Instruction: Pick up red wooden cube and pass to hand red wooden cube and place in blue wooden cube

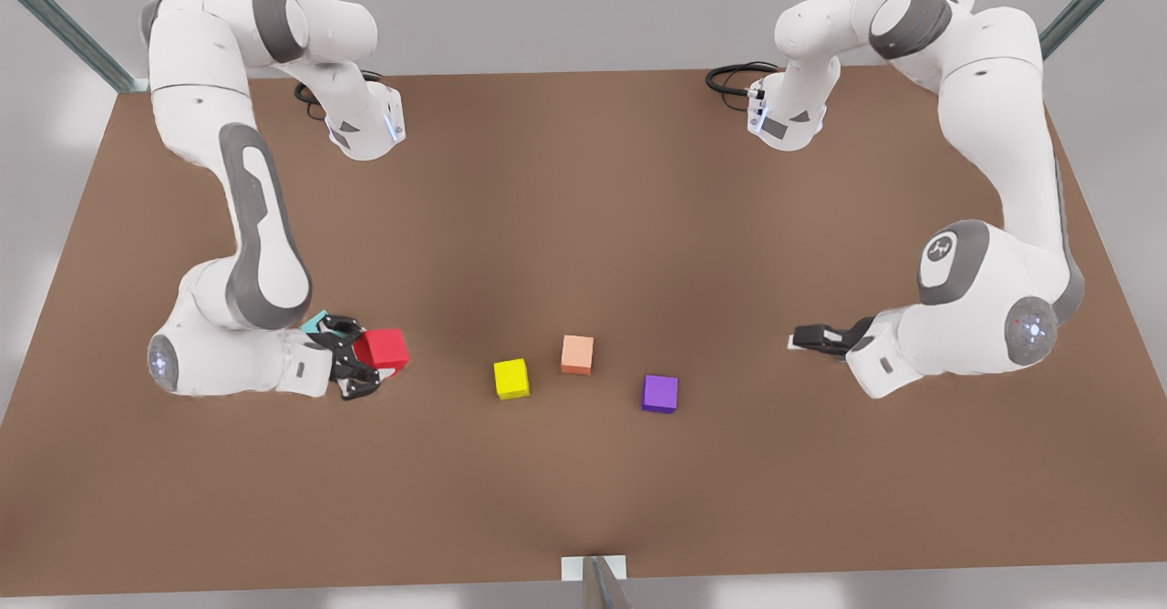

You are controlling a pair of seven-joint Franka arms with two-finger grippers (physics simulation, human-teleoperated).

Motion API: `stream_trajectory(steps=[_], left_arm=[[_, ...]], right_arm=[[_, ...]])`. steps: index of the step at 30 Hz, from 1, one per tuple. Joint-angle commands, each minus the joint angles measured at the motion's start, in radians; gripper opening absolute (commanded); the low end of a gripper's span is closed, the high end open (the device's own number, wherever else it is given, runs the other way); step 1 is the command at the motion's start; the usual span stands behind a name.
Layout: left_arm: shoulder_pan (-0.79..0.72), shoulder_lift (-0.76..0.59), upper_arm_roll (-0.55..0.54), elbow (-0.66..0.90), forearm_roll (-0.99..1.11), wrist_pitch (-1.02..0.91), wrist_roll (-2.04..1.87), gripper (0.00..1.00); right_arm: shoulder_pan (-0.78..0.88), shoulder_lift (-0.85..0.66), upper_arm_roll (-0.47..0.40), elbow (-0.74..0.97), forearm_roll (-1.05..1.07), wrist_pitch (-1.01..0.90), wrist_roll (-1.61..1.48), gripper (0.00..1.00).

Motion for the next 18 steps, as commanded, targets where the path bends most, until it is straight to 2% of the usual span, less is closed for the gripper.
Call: stream_trajectory(steps=[1,2,3,4,6,8,12,16,18], left_arm=[[-0.271,-0.231,0.418,-0.247,-0.077,0.011,-0.106,1.0],[-0.349,-0.338,0.517,-0.388,-0.113,0.082,-0.021,1.0],[-0.335,-0.329,0.517,-0.375,-0.11,0.032,0.173,1.0],[-0.336,-0.299,0.517,-0.316,-0.107,-0.035,0.17,1.0],[-0.347,-0.294,0.511,-0.313,-0.104,-0.033,0.17,1.0],[-0.355,-0.213,0.508,-0.077,-0.125,-0.196,0.171,1.0],[-0.289,-0.202,0.512,-0.077,-0.151,-0.194,0.176,1.0],[-0.289,-0.213,0.506,-0.094,-0.143,-0.161,0.171,1.0],[-0.287,-0.252,0.495,-0.154,-0.12,-0.128,0.171,1.0]], right_arm=[[0.002,-0.067,0.001,-0.076,-0.504,0.011,0.579,0.55],[-0.001,-0.115,-0.001,-0.179,-0.517,0.1,0.623,0.55],[-0.008,-0.155,-0.001,-0.27,-0.564,0.193,0.668,0.55],[-0.015,-0.179,-0.013,-0.311,-0.618,0.24,0.706,0.55],[-0.017,-0.188,-0.024,-0.343,-0.632,0.267,0.764,0.55],[-0.017,-0.209,-0.036,-0.397,-0.633,0.33,0.794,0.55],[-0.017,-0.248,-0.042,-0.541,-0.633,0.513,0.873,0.55],[-0.017,-0.271,-0.048,-0.65,-0.633,0.628,0.959,0.55],[-0.017,-0.271,-0.048,-0.672,-0.633,0.654,0.976,0.55]])
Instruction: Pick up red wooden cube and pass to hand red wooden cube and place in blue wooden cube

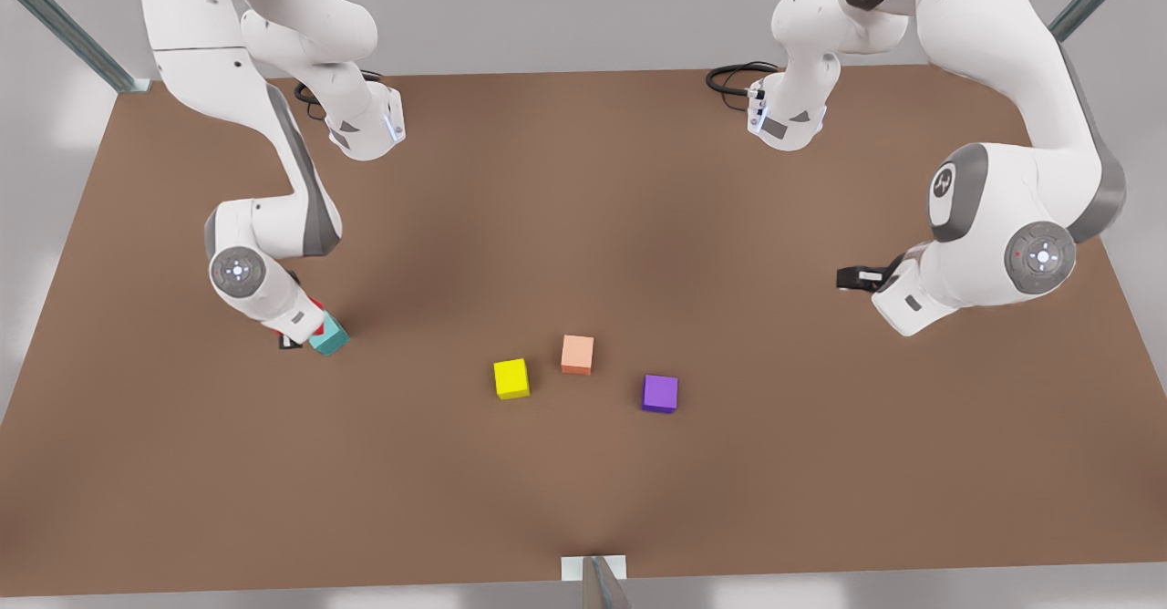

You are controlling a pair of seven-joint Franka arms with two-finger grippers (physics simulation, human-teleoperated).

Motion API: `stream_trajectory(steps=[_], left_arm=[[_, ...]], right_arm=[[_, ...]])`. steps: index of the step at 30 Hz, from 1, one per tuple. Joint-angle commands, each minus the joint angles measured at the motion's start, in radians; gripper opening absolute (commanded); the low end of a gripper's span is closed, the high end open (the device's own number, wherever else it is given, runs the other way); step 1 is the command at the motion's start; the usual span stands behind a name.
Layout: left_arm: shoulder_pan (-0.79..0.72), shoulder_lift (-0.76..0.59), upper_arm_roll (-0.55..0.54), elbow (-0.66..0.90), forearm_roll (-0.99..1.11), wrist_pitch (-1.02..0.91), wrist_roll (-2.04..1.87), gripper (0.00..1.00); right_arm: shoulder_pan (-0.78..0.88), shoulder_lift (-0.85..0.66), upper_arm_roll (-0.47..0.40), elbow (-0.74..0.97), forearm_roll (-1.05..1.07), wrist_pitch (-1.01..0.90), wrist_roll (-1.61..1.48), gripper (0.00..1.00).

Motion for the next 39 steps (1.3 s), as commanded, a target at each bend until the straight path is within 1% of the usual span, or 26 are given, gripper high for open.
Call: stream_trajectory(steps=[1,6,10,16,21,22,23,24,33,39], left_arm=[[-0.002,-0.012,-0.003,-0.015,0.011,0.008,0.07,1.0],[-0.005,-0.012,-0.005,-0.015,0.011,-0.009,0.071,1.0],[-0.005,-0.012,-0.026,-0.015,0.012,-0.01,0.071,1.0],[0.0,-0.012,-0.026,-0.015,0.012,-0.01,0.07,1.0],[-0.003,-0.012,-0.026,-0.016,0.012,-0.012,0.07,1.0],[-0.005,-0.012,-0.026,-0.015,0.012,-0.012,0.07,1.0],[-0.008,-0.012,-0.026,-0.015,0.012,-0.012,0.07,1.0],[-0.008,-0.012,-0.026,-0.015,0.012,-0.012,0.07,1.0],[-0.011,-0.01,-0.028,-0.015,0.016,-0.016,0.07,1.0],[-0.011,-0.01,-0.028,-0.015,0.016,-0.016,0.07,1.0]], right_arm=[[0.0,-0.002,0.0,-0.024,-0.005,0.165,0.433,0.55],[-0.009,-0.002,-0.003,-0.07,-0.005,0.22,0.433,0.56],[-0.011,0.001,-0.011,-0.114,-0.022,0.246,0.431,0.56],[-0.011,0.018,-0.031,-0.122,-0.05,0.275,0.433,0.56],[-0.018,0.029,-0.028,-0.131,-0.05,0.285,0.434,0.58],[-0.018,0.032,-0.028,-0.131,-0.048,0.285,0.434,0.6],[-0.018,0.032,-0.028,-0.131,-0.048,0.285,0.44,0.67],[-0.017,0.033,-0.026,-0.131,-0.043,0.285,0.442,1.0],[-0.014,0.021,-0.025,-0.131,-0.04,0.272,0.445,1.0],[-0.014,-0.005,-0.02,-0.162,-0.036,0.263,0.445,1.0]])
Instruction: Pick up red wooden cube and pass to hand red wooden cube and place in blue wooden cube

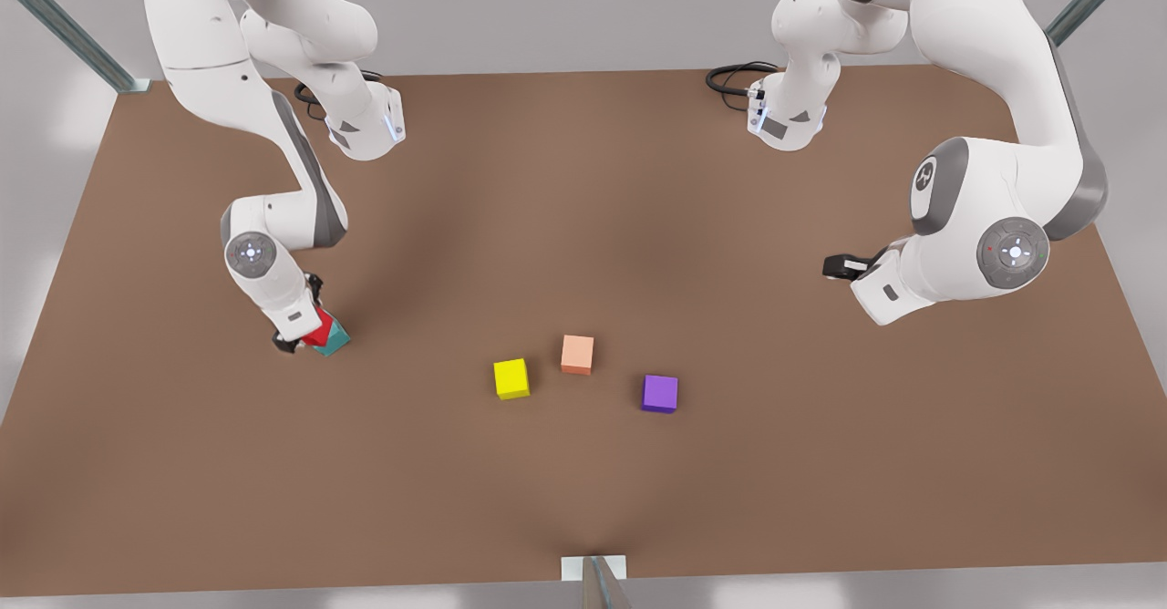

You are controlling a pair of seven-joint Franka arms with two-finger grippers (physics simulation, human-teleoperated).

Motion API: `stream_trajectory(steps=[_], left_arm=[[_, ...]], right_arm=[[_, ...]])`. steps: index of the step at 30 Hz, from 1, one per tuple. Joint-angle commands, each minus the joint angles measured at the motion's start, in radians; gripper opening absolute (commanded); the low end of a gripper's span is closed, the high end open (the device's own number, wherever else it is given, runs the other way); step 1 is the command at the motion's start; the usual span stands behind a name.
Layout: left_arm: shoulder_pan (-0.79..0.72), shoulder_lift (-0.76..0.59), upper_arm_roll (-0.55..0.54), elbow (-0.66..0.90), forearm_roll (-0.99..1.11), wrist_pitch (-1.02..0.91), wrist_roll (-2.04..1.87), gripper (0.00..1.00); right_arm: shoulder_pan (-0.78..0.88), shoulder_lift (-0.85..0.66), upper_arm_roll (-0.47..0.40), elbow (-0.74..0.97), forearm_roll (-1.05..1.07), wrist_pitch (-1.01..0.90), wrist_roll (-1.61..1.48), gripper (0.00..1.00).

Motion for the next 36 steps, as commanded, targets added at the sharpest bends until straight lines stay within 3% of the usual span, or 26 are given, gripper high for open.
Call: stream_trajectory(steps=[1,8,12,15,18,19,26,36], left_arm=[[0.0,-0.001,0.0,0.001,0.0,-0.001,0.008,1.0],[0.001,0.0,-0.012,0.001,0.008,-0.001,0.008,1.0],[0.001,-0.001,-0.012,-0.001,0.008,-0.003,0.008,1.0],[0.003,-0.001,-0.012,0.001,0.008,-0.003,0.008,1.0],[0.001,0.0,-0.012,0.001,0.008,-0.003,0.008,1.0],[0.001,-0.001,-0.012,0.001,0.008,-0.003,0.008,1.0],[0.001,0.0,-0.012,0.001,0.008,-0.003,0.008,1.0],[0.001,0.0,-0.014,0.001,0.008,-0.013,0.008,1.0]], right_arm=[[0.0,-0.017,0.002,-0.015,0.006,-0.011,0.056,1.0],[0.012,-0.071,0.023,0.077,0.098,-0.202,0.035,1.0],[0.048,-0.059,0.032,0.339,0.222,-0.518,0.084,1.0],[0.054,0.07,0.029,0.643,0.226,-0.732,0.501,1.0],[0.025,0.061,0.009,0.654,0.226,-0.759,1.014,1.0],[0.023,0.035,0.005,0.654,0.227,-0.776,1.06,1.0],[0.023,-0.131,-0.038,0.792,0.259,-1.037,1.133,1.0],[0.021,-0.135,-0.054,0.797,0.285,-1.038,1.158,1.0]])
